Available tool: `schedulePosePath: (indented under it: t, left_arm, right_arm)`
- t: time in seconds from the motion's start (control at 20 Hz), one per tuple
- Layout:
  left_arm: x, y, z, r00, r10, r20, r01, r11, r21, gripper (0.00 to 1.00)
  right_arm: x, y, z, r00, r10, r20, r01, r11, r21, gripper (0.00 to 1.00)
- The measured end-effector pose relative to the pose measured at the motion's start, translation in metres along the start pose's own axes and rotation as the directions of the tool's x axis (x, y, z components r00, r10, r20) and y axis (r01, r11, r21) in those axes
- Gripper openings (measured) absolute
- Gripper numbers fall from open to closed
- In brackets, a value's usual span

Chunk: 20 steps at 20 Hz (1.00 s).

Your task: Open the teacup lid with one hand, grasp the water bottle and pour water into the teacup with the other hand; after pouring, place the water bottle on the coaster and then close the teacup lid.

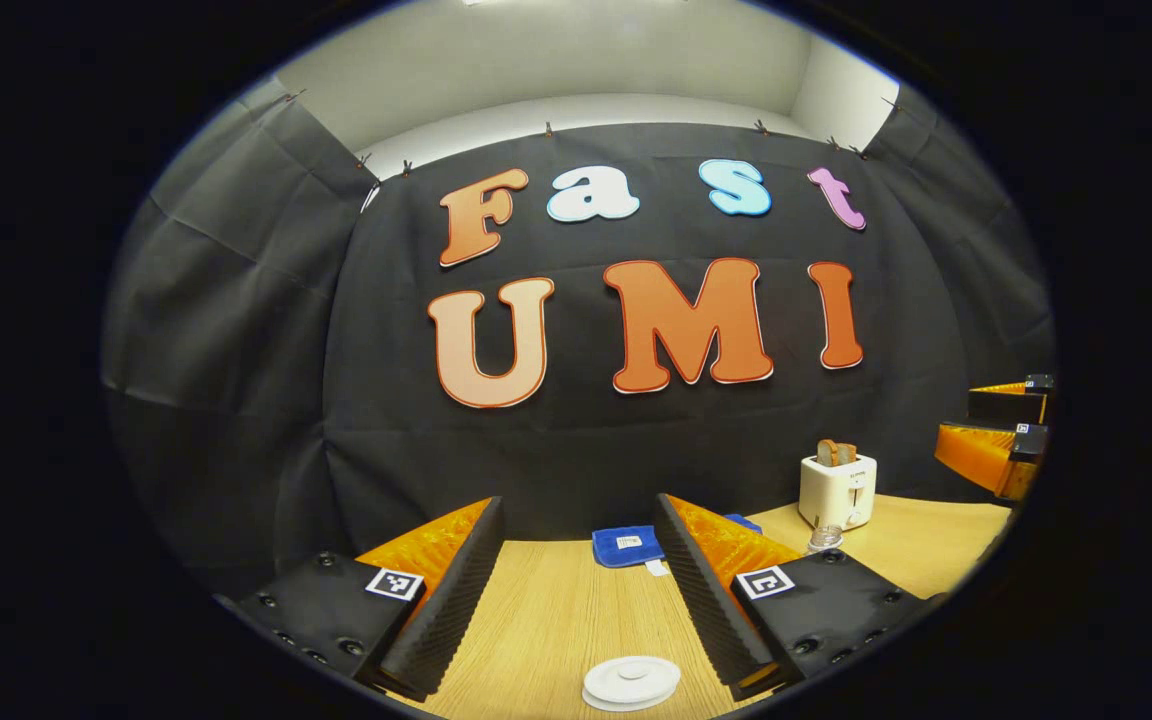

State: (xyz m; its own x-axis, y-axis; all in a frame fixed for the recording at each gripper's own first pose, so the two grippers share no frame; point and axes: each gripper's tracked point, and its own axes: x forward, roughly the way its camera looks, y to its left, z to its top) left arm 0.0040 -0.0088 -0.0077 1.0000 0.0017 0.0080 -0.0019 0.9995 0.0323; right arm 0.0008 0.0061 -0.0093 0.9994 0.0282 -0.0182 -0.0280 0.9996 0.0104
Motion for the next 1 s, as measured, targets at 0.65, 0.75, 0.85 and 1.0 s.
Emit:
schedulePosePath:
  t: [0.65,0.75,0.85,1.0]
  left_arm:
    - [0.001,-0.017,-0.077,0.985,-0.094,-0.147,0.095,0.995,-0.003,0.96]
    - [-0.001,-0.016,-0.096,0.977,-0.106,-0.183,0.106,0.994,-0.008,0.95]
    - [-0.004,-0.016,-0.113,0.969,-0.12,-0.216,0.119,0.993,-0.018,0.96]
    - [-0.009,-0.021,-0.139,0.953,-0.152,-0.261,0.155,0.988,-0.008,0.99]
  right_arm:
    - [0.005,0.021,-0.055,0.993,0.084,-0.087,-0.084,0.996,0.006,0.98]
    - [0.006,0.024,-0.067,0.989,0.102,-0.108,-0.1,0.995,0.018,0.98]
    - [0.007,0.028,-0.076,0.985,0.118,-0.129,-0.116,0.993,0.026,0.98]
    - [0.007,0.036,-0.09,0.975,0.156,-0.157,-0.151,0.987,0.046,0.98]
